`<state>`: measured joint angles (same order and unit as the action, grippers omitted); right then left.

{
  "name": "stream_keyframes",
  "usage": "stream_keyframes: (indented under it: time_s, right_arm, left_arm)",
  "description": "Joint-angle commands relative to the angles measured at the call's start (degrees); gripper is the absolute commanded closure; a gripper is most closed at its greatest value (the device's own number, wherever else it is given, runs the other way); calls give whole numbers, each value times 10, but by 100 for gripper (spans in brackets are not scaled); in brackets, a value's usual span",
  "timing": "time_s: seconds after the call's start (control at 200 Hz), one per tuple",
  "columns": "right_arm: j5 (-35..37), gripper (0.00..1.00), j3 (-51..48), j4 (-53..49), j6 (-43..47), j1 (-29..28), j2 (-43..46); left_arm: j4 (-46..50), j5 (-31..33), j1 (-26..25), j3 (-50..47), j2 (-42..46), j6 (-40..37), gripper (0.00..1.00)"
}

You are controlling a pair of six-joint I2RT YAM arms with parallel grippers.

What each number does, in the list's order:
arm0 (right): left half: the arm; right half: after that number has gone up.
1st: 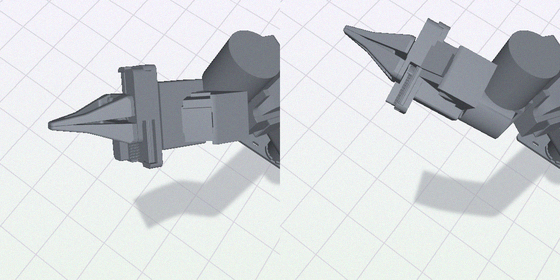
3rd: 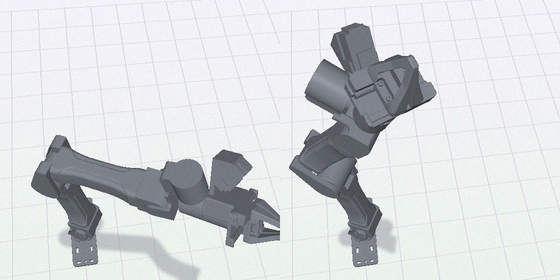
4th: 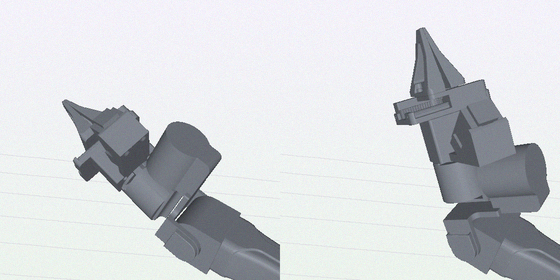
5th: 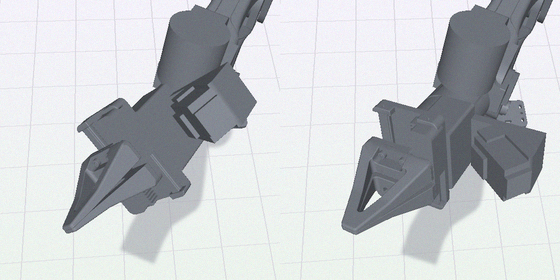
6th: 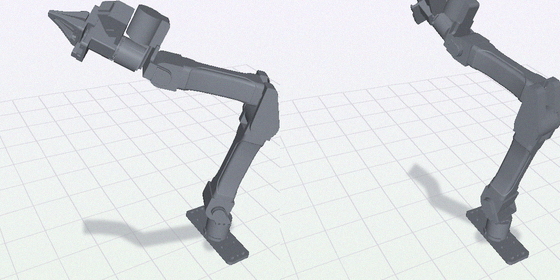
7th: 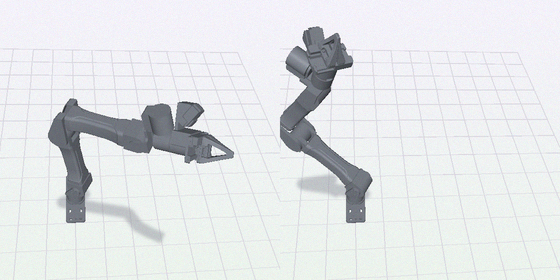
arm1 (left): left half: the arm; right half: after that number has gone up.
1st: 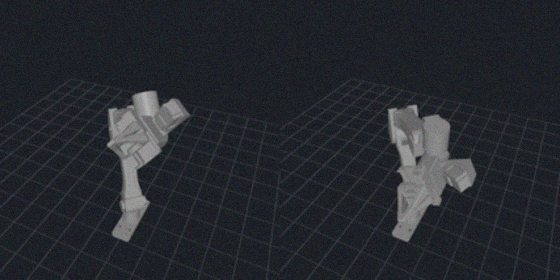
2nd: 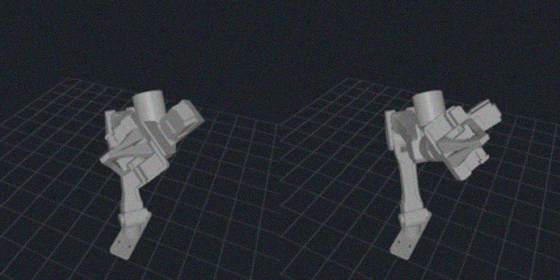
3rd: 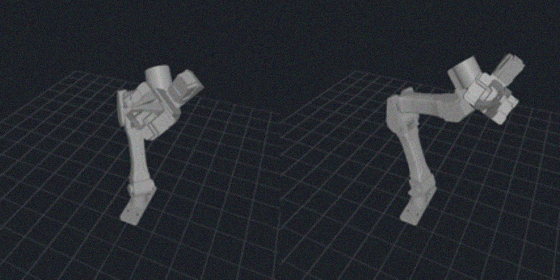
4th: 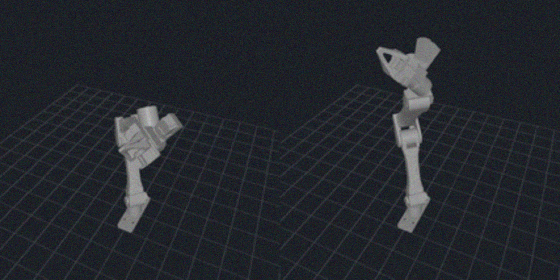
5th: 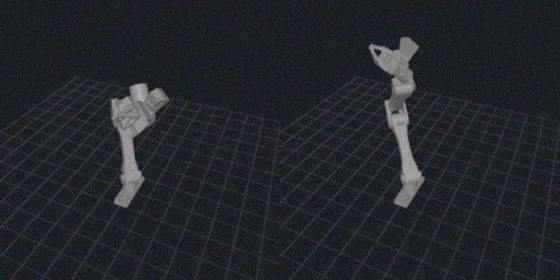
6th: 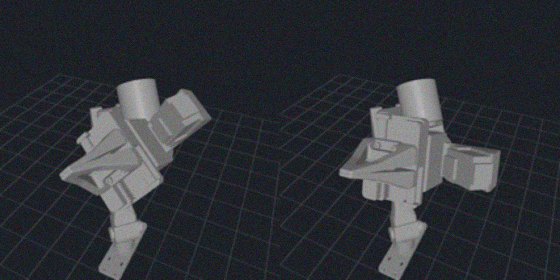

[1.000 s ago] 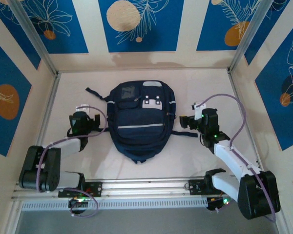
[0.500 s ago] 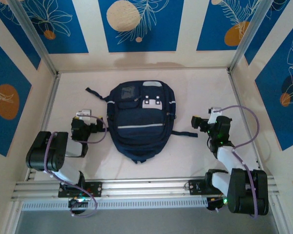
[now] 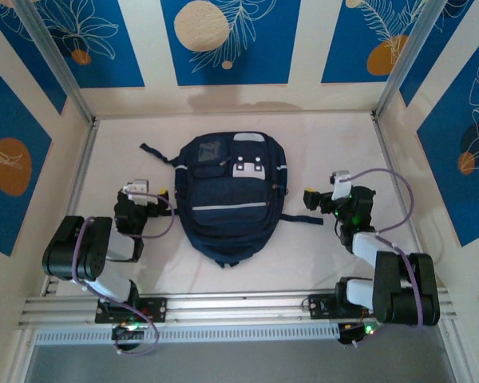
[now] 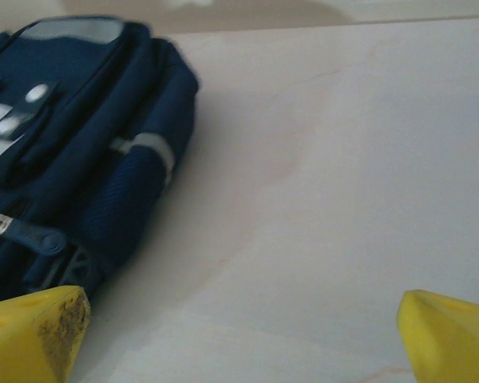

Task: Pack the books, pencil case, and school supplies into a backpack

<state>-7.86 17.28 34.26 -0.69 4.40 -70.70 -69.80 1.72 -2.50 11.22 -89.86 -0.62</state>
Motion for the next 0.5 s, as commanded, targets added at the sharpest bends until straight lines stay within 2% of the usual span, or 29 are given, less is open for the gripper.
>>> stream_keyframes:
  time_s: [0.0, 0.03, 0.06, 0.095, 0.225, 0.31, 0.35, 0.39, 0.42, 0.465, 0.495]
  right_arm:
    - [-62, 1, 49, 3, 40, -12, -42]
    - [-44, 1, 57, 13, 7, -10, -52]
    - [-12, 1, 45, 76, -38, -9, -68]
    - [11, 1, 20, 149, -52, -10, -86]
    - [70, 1, -31, 247, -82, -2, -108]
    - [41, 1, -14, 249, -58, -10, -148]
    - [23, 1, 1, 252, -43, -20, -171]
    - [16, 1, 36, 183, -30, -27, -171]
    - [30, 1, 63, 117, -31, -30, -162]
    - [91, 1, 57, 154, -68, -27, -176]
    - [103, 1, 52, 154, -70, -25, -170]
  left_arm:
    - [64, -79, 4, 45, 8, -27, 0]
    - [102, -116, 3, 67, 7, -42, 0]
    - [149, -142, 3, 88, 10, -52, 0]
    - [160, -127, 6, 93, 12, -44, 0]
    - [157, -104, 7, 98, 6, -33, 0]
    - [171, -26, 7, 105, 6, -7, 0]
    - [167, -20, 6, 100, 9, -4, 0]
    - [160, -16, 6, 99, 7, -3, 0]
    - [167, -14, 5, 100, 8, -3, 0]
    - [165, -11, 5, 101, 6, -4, 0]
    - [169, -11, 5, 102, 7, -4, 0]
